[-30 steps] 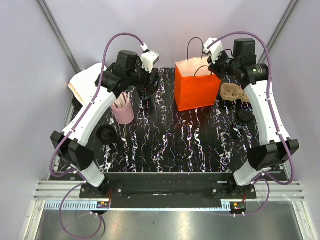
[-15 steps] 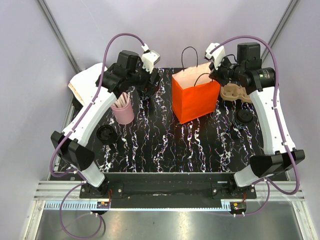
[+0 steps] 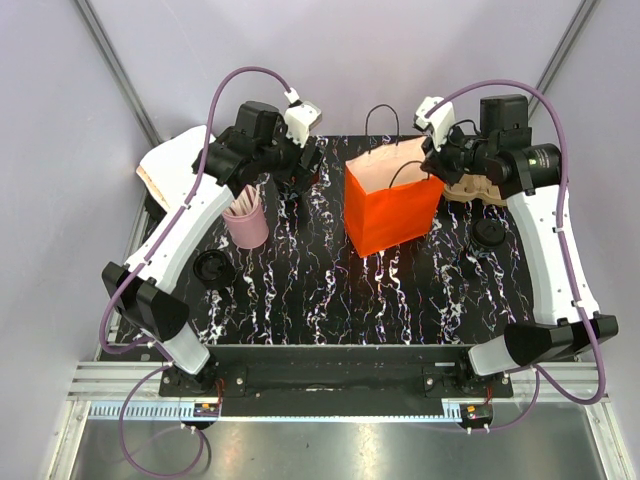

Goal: Pack the takeout coffee

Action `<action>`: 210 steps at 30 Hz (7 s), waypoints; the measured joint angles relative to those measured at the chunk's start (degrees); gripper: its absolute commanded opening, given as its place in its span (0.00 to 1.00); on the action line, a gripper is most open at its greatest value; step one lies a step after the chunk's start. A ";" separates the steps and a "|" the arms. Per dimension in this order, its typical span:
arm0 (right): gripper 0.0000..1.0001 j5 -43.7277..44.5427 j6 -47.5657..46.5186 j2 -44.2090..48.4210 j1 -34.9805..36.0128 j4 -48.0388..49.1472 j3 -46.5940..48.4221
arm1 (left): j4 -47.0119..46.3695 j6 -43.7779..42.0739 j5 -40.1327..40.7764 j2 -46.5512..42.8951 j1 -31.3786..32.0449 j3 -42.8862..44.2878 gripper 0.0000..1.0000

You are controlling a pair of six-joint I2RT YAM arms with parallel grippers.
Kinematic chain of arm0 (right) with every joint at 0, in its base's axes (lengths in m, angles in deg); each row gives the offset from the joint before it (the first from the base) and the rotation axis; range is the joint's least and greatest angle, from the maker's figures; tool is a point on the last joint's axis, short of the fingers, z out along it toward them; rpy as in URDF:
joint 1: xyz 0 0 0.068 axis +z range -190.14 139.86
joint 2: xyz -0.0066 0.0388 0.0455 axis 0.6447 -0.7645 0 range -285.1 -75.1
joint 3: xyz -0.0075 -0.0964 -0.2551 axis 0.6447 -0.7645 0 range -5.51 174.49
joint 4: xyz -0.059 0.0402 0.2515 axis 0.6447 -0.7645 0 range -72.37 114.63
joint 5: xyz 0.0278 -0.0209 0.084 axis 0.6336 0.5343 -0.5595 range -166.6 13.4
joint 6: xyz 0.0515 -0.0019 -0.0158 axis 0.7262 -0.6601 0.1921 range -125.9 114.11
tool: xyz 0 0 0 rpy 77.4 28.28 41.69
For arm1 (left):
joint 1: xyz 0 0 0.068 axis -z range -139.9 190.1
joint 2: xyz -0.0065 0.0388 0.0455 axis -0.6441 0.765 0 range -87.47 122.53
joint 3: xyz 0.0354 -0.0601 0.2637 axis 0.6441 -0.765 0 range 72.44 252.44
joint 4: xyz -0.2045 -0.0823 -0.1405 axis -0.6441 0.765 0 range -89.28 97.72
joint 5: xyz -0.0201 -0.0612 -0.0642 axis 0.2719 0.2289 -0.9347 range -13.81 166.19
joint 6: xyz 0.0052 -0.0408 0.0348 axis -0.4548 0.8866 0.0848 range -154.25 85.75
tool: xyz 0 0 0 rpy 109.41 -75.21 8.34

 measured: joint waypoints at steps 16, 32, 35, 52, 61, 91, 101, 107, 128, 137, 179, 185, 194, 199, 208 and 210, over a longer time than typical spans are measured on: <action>0.81 13.27 5.27 5.88 -4.74 -1.88 -0.17 | -0.13 -0.09 0.04 -0.81 0.22 -0.33 0.99; 0.80 17.05 2.40 11.65 -20.17 -3.30 -20.55 | -0.39 -2.45 -0.39 -4.00 0.22 -4.09 0.99; 0.80 16.44 1.75 7.89 -23.69 -3.17 -22.16 | -0.50 -2.45 -0.66 -4.17 0.22 -6.71 0.99; 0.60 11.39 -2.27 -2.21 -28.15 4.83 -30.80 | -1.11 -2.38 -1.51 -4.52 0.26 -7.80 0.99; 0.48 8.66 -5.03 -6.21 -28.15 6.93 -30.75 | -1.11 -2.38 -1.53 -4.52 0.26 -8.39 0.99; 0.22 8.07 -8.39 -11.30 -28.20 2.38 -28.33 | -1.05 -2.34 -1.99 -3.96 0.26 -8.41 0.99; 0.24 8.94 -8.72 -11.41 -28.20 0.57 -27.43 | -1.03 -2.34 -2.12 -3.96 0.26 -8.41 0.99; 0.27 9.07 -9.03 -12.07 -28.20 0.02 -27.43 | -1.03 -2.32 -2.21 -3.96 0.26 -8.41 0.99; 0.12 9.07 -10.78 -12.26 -28.20 -1.03 -27.58 | -0.94 -1.70 -2.45 -3.37 0.26 -8.41 0.99; 0.09 9.11 -11.21 -12.26 -28.20 -1.51 -27.63 | -0.61 -1.49 -2.67 -3.19 0.26 -8.39 0.99; 0.29 8.52 -8.92 -11.17 -28.20 -2.73 -27.54 | -0.17 -1.40 -3.41 -2.99 0.26 -8.26 0.99; 0.27 9.05 -8.81 -11.17 -28.20 -2.47 -28.41 | -0.17 -1.33 -3.61 -2.99 0.26 -8.26 0.99; 0.10 9.51 -8.57 -11.17 -28.20 -2.25 -28.94 | -0.17 -1.31 -4.00 -2.99 0.26 -8.26 0.99; 0.00 9.62 -8.39 -11.10 -28.20 -2.08 -29.05 | -0.15 -1.29 -4.11 -2.99 0.26 -8.26 0.99; 0.00 9.46 -7.65 -10.75 -28.20 -4.02 -26.69 | -0.15 -1.29 -4.13 -2.99 0.26 -8.26 0.99; 0.00 9.16 -6.80 -10.47 -28.20 -5.03 -24.28 | -0.15 -1.29 -4.11 -2.99 0.26 -8.26 0.99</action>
